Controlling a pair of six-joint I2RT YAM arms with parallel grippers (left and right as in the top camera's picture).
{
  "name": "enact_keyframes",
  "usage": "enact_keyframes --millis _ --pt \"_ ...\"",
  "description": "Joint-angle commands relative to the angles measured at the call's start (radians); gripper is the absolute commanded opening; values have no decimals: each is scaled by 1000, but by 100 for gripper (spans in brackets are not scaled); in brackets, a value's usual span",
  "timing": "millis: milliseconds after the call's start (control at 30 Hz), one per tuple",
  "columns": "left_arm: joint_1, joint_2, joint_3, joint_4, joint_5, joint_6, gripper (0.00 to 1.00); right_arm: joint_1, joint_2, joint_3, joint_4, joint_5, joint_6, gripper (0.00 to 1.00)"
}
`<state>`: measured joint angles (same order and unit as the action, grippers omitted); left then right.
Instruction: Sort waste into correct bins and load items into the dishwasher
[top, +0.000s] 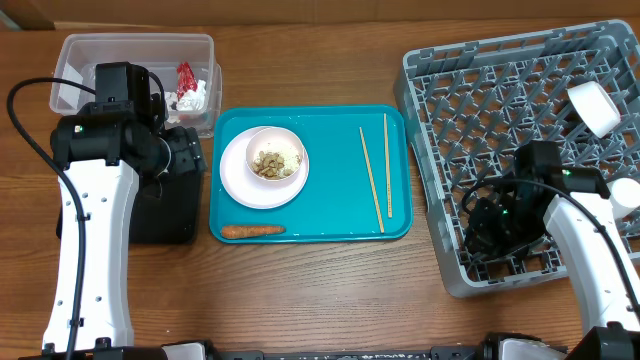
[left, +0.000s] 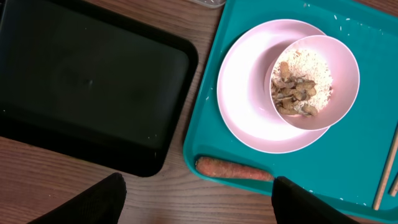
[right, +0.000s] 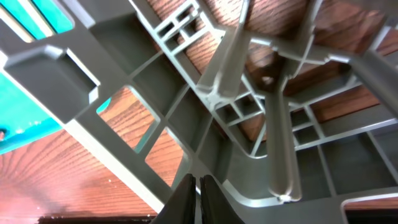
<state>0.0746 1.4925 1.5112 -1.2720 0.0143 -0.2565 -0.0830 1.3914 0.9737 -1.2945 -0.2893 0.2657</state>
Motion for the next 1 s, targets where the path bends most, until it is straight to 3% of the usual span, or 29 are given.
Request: enact_keyframes --millis 0,267,433,967 --pt "2 8 -2 -3 5 -10 77 54 0 -4 3 -26 14 7" --pt "2 8 -2 -4 5 -10 77 173 0 -4 58 -11 80 8" --pt "2 8 -2 -4 5 -10 78 166 0 -4 74 43 103 14" --pt "2 8 -2 -4 5 -10 78 160 0 -4 5 117 186 17"
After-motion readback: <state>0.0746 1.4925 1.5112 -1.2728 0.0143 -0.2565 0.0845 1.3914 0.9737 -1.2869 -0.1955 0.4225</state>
